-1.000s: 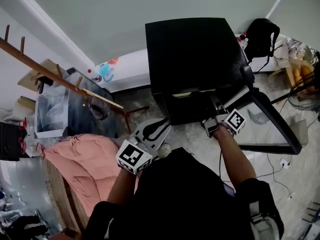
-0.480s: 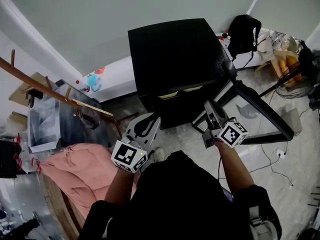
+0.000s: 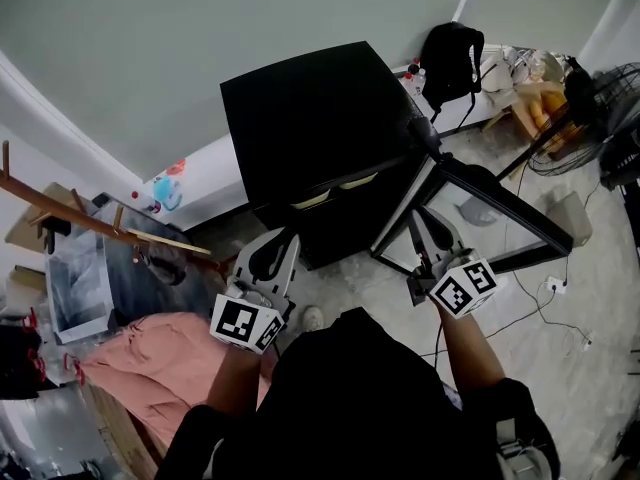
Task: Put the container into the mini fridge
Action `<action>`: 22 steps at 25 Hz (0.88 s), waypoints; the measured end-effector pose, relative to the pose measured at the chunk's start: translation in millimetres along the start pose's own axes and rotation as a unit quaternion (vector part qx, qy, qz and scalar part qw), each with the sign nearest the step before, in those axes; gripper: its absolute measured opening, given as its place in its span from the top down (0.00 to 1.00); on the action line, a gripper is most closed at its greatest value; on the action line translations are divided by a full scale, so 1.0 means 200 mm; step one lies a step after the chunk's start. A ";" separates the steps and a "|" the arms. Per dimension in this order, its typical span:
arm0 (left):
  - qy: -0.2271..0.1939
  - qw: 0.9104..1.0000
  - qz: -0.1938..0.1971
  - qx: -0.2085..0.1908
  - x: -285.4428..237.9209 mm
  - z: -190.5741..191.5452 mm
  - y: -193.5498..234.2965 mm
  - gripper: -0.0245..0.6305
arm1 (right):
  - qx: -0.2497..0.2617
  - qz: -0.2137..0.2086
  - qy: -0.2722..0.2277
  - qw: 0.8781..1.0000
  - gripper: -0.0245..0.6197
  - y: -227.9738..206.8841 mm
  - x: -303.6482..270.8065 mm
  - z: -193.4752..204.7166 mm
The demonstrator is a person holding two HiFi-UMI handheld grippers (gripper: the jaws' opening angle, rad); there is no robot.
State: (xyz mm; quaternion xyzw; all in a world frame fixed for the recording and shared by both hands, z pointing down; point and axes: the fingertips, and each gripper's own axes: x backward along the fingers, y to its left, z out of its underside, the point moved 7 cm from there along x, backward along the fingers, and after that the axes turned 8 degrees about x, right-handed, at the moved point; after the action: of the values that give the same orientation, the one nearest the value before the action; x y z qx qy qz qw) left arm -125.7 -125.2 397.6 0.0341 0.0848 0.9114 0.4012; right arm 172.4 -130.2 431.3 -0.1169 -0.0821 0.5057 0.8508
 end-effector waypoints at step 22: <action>-0.010 1.000 0.018 0.008 -0.05 0.01 -0.03 0.88 | 0.036 0.025 -0.007 0.999 0.91 0.05 0.11 -0.03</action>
State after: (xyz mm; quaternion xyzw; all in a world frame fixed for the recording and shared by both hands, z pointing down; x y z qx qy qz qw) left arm -114.5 -128.6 398.3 0.0482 0.0876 0.9174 0.3853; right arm 176.0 -107.8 423.5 -0.0845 -0.0669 0.5305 0.8408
